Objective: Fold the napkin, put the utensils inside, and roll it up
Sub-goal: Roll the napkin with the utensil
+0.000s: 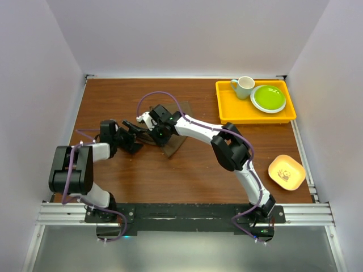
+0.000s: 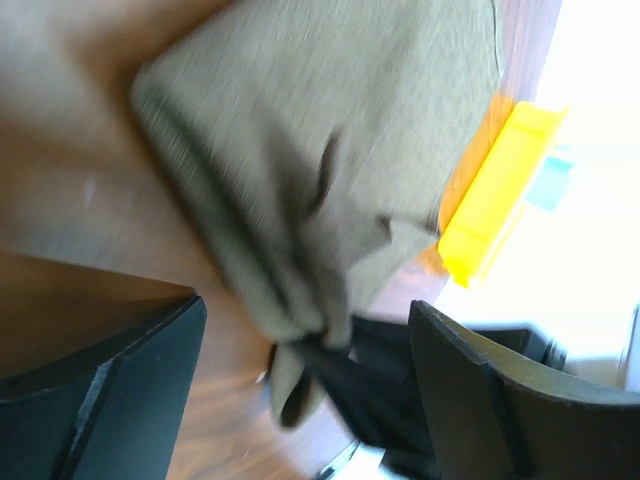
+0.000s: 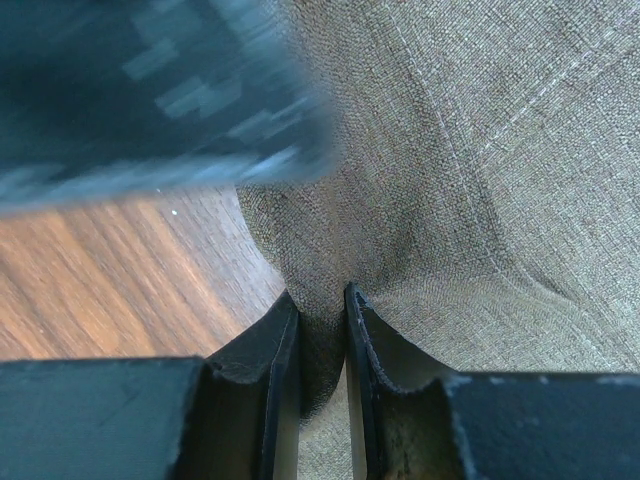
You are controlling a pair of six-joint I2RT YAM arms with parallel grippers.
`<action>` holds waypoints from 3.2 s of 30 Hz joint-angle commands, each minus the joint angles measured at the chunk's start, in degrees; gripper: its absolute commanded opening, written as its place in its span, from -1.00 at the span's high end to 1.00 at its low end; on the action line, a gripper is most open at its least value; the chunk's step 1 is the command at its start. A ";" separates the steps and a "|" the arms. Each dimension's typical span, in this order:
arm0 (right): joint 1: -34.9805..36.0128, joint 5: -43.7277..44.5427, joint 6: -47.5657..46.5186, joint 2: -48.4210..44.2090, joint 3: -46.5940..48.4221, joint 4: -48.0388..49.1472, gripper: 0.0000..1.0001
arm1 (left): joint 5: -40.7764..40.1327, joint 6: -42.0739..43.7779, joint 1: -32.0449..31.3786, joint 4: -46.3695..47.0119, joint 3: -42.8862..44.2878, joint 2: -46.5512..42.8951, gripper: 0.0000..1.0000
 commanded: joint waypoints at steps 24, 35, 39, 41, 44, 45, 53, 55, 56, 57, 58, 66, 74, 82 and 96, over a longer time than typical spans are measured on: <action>6.93 13.27 1.67 -4.41 0.01 -3.77 -0.50 | -4.73 4.41 -0.51 -28.24 17.26 8.01 0.81; 12.47 27.25 -0.70 -6.52 -7.63 7.83 -0.51 | -2.09 4.15 -0.60 -30.18 18.75 8.80 0.88; 13.35 30.50 -0.79 -5.64 -9.22 10.99 -0.42 | -1.04 3.53 -0.51 -30.36 18.75 8.45 0.89; 13.52 31.30 -0.88 -5.46 -9.83 12.48 -0.35 | -0.86 3.44 -0.51 -30.53 18.75 8.19 0.88; 13.53 34.63 -1.14 -4.50 -10.62 14.51 -0.25 | -0.51 3.53 -0.60 -31.15 18.58 7.84 0.89; 13.53 35.94 -1.84 -4.15 -10.80 14.95 -0.21 | -0.42 3.53 -0.51 -31.32 18.58 7.84 0.89; 13.44 38.95 -4.57 -1.42 -11.59 18.55 0.16 | -0.24 4.58 -0.60 -33.08 18.40 7.57 0.89; 13.53 38.51 -4.48 -0.63 -10.81 18.65 0.38 | -0.15 4.85 -0.42 -33.17 18.40 7.40 0.88; 13.53 38.07 -3.96 -0.37 -10.37 18.30 0.58 | -0.24 5.37 -0.42 -33.17 18.58 7.31 0.86; 13.53 37.11 -3.69 -0.28 -9.58 17.08 0.65 | -0.42 6.07 -0.16 -33.26 19.19 7.13 0.82; 13.53 35.62 -3.34 -0.28 -9.22 16.72 0.72 | -1.03 7.04 0.01 -34.13 19.80 7.22 0.64; 10.46 17.17 5.09 -0.45 -2.98 8.02 1.00 | -2.79 22.33 4.85 -36.95 24.82 6.43 -0.06; 1.94 -8.30 16.41 -0.45 -5.26 9.23 1.00 | -3.49 30.77 7.40 -36.95 24.04 -1.11 -0.26; -8.26 -38.29 29.08 5.87 -7.29 17.24 1.00 | 2.65 27.71 5.56 -27.13 16.04 -7.37 -0.08; -13.54 -49.21 37.27 15.89 -3.33 15.66 1.00 | 8.37 12.15 -3.94 4.34 6.28 2.03 0.70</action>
